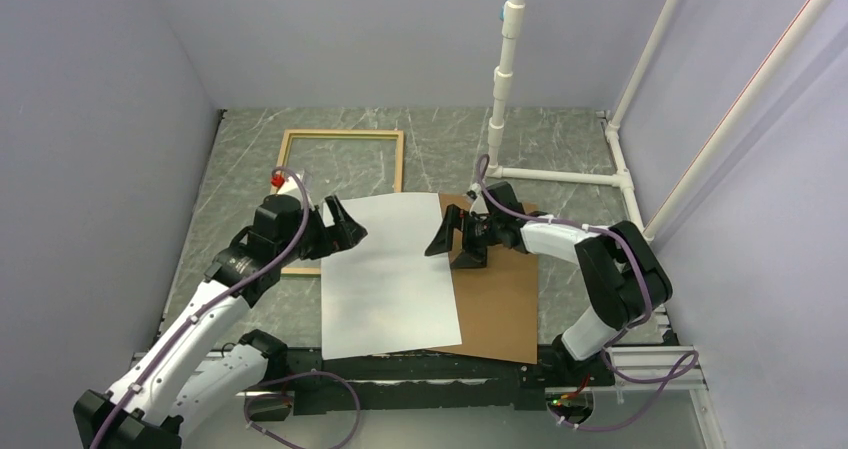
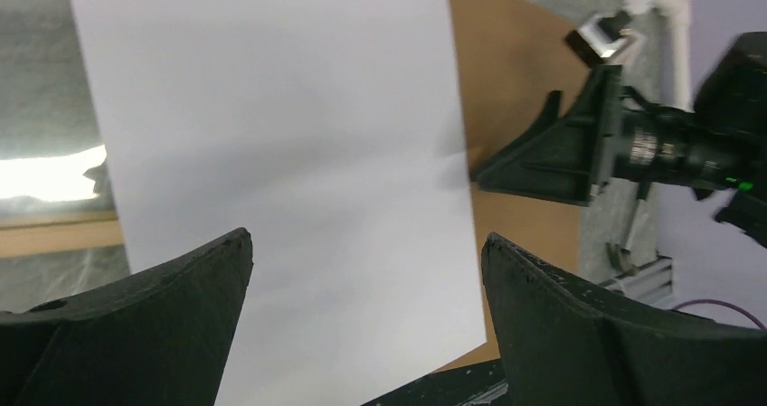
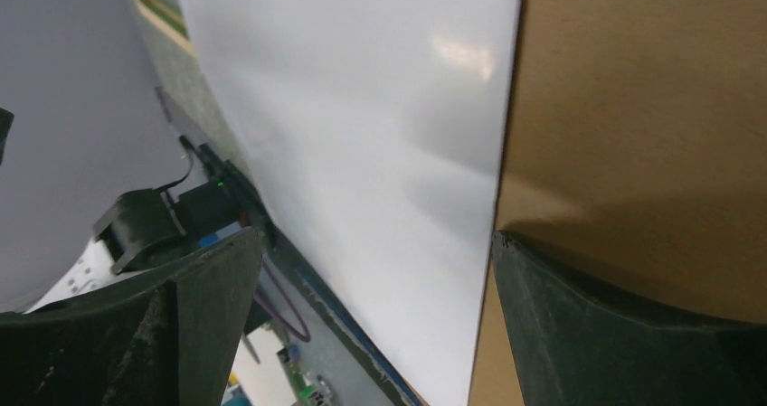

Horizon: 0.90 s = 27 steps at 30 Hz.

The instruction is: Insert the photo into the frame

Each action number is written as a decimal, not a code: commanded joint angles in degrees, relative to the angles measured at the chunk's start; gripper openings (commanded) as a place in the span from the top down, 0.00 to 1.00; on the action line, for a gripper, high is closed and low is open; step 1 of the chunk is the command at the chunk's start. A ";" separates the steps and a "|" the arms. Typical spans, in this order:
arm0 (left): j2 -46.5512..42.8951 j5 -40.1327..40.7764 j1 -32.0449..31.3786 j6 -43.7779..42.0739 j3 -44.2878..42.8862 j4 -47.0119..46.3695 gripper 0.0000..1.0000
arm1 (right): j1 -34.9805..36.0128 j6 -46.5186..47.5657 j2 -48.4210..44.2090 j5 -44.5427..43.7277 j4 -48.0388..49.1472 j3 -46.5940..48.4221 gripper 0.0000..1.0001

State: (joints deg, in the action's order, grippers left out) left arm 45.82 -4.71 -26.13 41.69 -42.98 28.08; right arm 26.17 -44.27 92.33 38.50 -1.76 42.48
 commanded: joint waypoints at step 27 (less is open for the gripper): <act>17.82 -18.78 14.75 1.84 22.48 -19.13 0.08 | -4.77 2.06 4.29 4.32 4.96 -5.39 0.00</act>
State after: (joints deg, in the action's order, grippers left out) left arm 63.11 -19.53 -11.44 43.20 -24.51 17.17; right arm 20.64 -42.76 94.41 44.12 2.66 39.53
